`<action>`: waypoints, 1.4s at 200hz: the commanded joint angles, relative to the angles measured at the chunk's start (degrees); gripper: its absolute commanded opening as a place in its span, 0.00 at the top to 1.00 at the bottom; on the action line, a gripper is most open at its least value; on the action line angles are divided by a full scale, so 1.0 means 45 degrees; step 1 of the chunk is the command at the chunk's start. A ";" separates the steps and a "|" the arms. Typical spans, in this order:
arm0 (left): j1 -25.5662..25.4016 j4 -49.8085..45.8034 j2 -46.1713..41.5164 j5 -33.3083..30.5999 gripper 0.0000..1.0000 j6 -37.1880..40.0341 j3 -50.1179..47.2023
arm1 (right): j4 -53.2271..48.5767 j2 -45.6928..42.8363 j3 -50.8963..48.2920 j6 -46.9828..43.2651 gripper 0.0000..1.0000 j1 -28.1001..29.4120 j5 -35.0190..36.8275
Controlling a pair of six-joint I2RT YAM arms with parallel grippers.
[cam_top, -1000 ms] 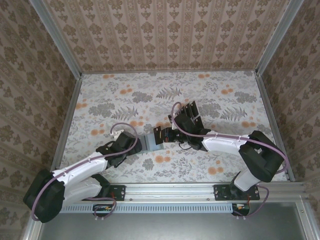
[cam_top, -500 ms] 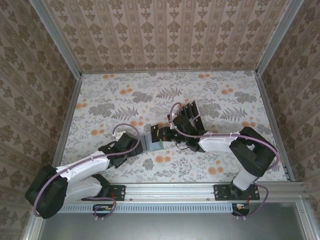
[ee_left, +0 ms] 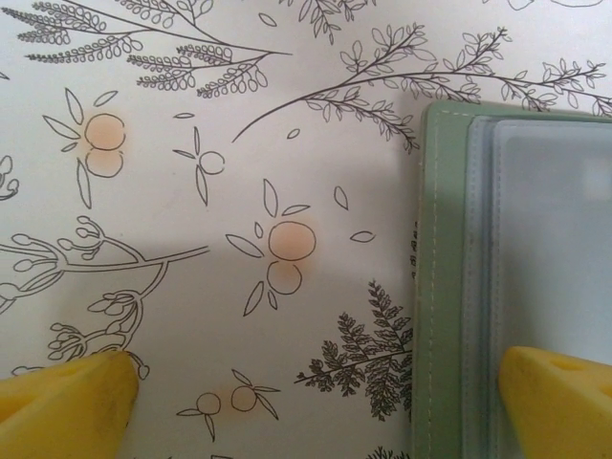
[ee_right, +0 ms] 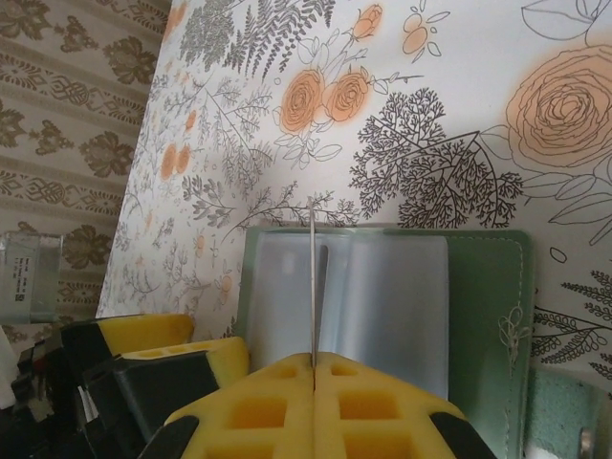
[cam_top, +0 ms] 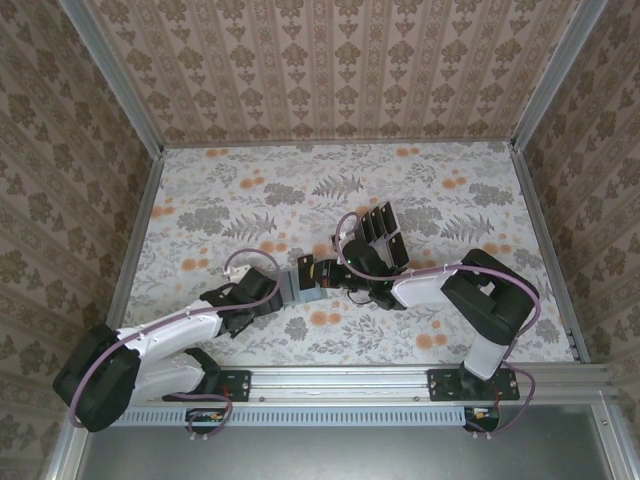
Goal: Put the credit cards into the card holder
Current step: Insert the credit card into the card slot.
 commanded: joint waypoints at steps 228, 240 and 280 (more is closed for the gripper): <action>-0.0262 -0.1138 0.0462 -0.0411 0.00 -0.0682 -0.0182 | 0.2791 0.1029 -0.0429 0.0551 1.00 0.0270 0.0072; -0.0272 -0.1142 0.0512 -0.0407 0.00 -0.0686 -0.0191 | 0.2841 0.1044 -0.0409 0.0579 1.00 0.0269 0.0055; -0.0290 -0.1036 0.0672 -0.0414 0.00 -0.0760 -0.0230 | 0.2968 0.1094 -0.0316 0.0663 1.00 0.0267 0.0014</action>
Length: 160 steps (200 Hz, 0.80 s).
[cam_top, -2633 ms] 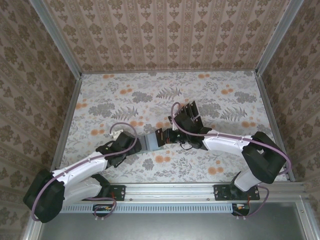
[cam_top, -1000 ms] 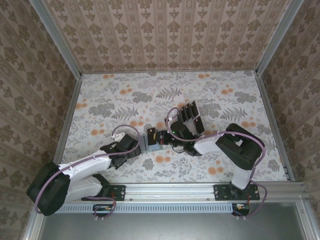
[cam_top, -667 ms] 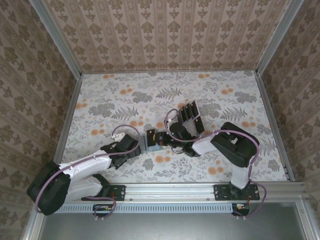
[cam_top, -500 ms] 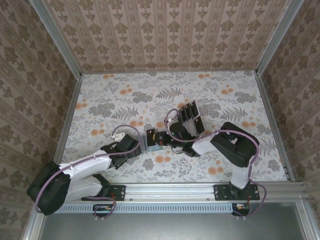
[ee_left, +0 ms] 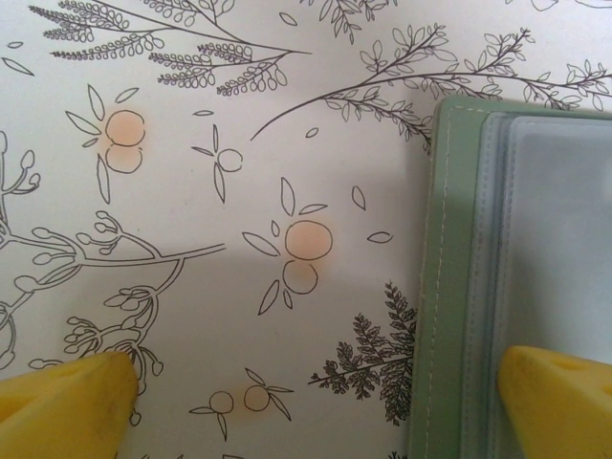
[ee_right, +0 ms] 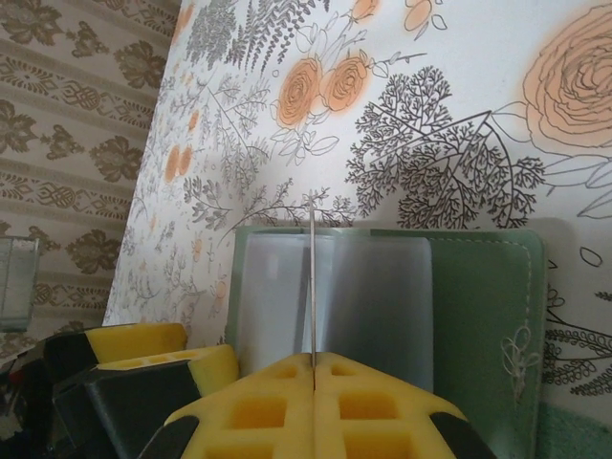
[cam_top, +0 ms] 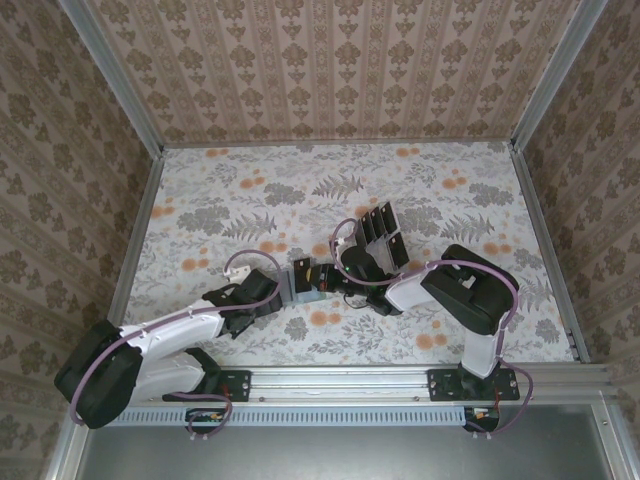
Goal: Put the credit cards into the card holder
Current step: Insert the credit card into the card slot.
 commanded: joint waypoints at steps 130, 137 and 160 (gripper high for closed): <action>-0.0362 -0.0894 0.0900 -0.0038 0.00 -0.0676 -0.0069 | 0.0823 0.0381 0.0438 0.0440 1.00 0.0120 -0.0523; -0.0386 -0.0921 0.0885 -0.0049 0.00 -0.0698 -0.0057 | 0.0802 0.0410 0.0459 0.0441 1.00 0.0115 -0.0530; -0.0442 -0.1002 0.0865 -0.0091 0.00 -0.0768 -0.0025 | 0.0784 0.0583 0.0497 0.0451 1.00 0.0122 -0.0568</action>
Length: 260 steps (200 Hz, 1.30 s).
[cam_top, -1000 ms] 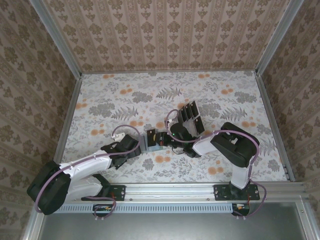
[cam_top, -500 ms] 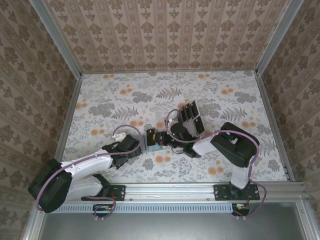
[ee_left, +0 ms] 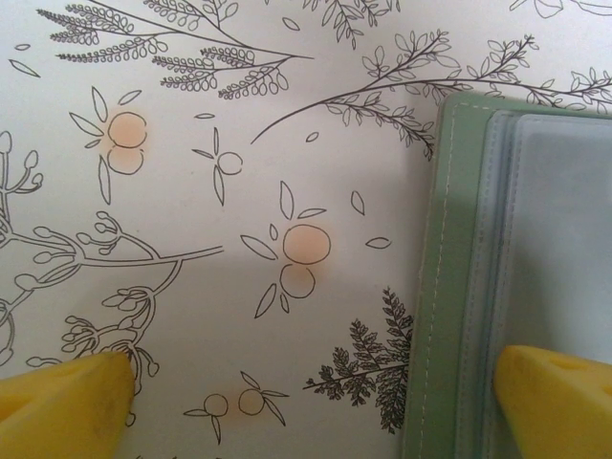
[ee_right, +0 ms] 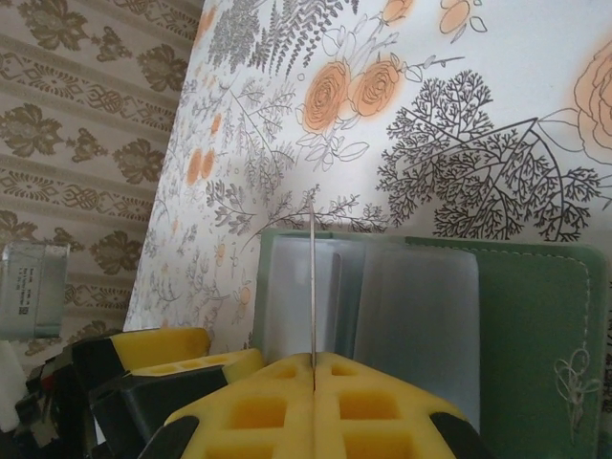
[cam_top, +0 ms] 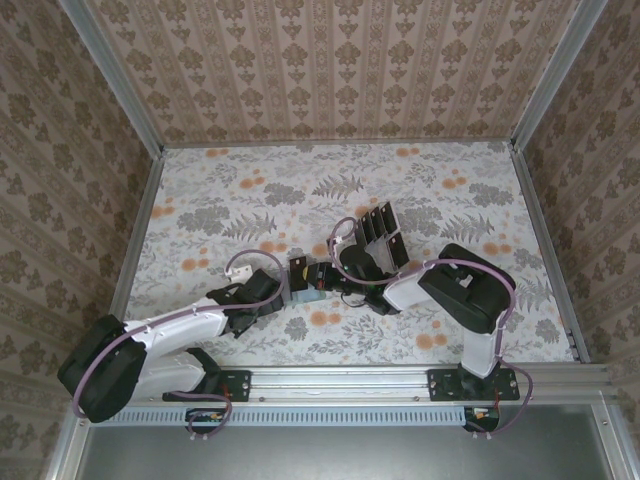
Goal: Put the credit cards into the card holder
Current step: Insert the credit card into the card slot.
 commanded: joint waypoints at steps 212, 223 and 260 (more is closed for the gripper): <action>-0.0249 -0.1242 0.0286 0.0193 0.00 -0.0597 -0.0395 | 0.1537 0.0995 -0.0603 0.1092 1.00 0.0064 -0.0877; -0.0244 -0.1221 0.0286 0.0184 0.00 -0.0594 -0.0400 | 0.1577 0.0965 -0.0726 0.1105 1.00 0.0073 -0.0877; -0.0242 -0.1211 0.0304 0.0173 0.00 -0.0585 -0.0385 | 0.1621 0.0967 -0.0981 0.1155 1.00 0.0067 -0.0913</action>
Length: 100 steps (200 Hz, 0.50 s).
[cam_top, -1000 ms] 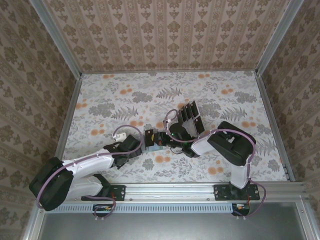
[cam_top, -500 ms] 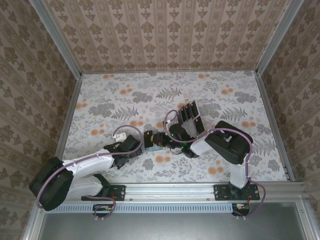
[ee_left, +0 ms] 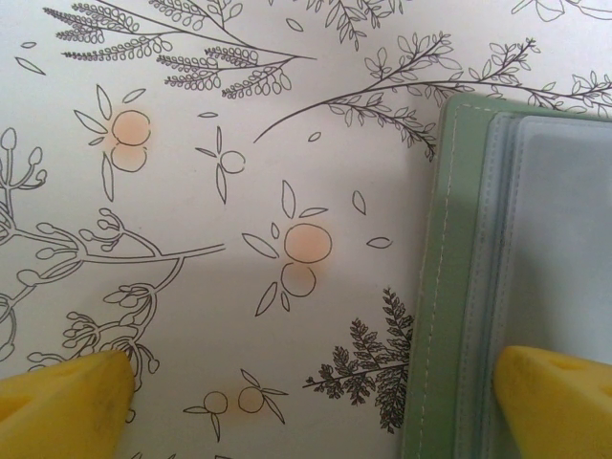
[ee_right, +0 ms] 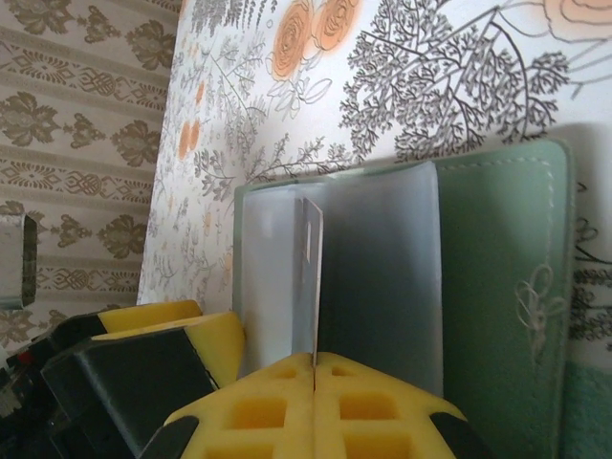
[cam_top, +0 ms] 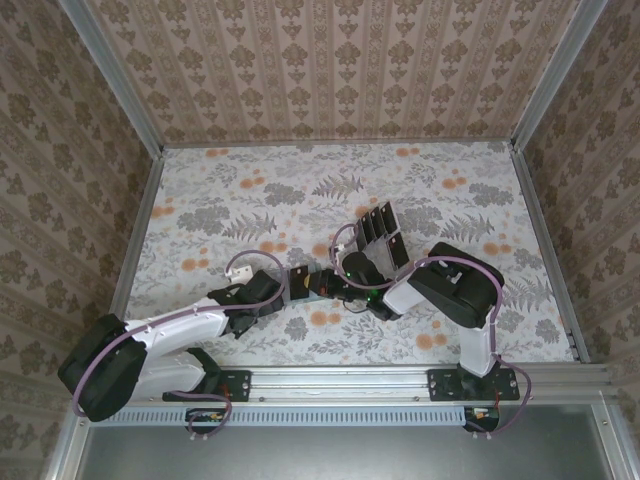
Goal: Put the credit cards into the card holder
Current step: Insert the credit card into the card slot.
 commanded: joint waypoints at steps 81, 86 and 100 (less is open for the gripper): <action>-0.0081 -0.1097 0.0266 0.0337 0.00 -0.0320 -0.0475 | -0.0441 0.0494 0.0192 -0.0021 1.00 -0.0012 -0.1049; -0.0086 -0.1095 0.0266 0.0340 0.00 -0.0321 -0.0465 | -0.0451 0.0535 0.0215 -0.0021 1.00 -0.0003 -0.1084; -0.0082 -0.1075 0.0266 0.0339 0.00 -0.0320 -0.0479 | -0.0520 0.0622 0.0308 0.0014 1.00 -0.0026 -0.1099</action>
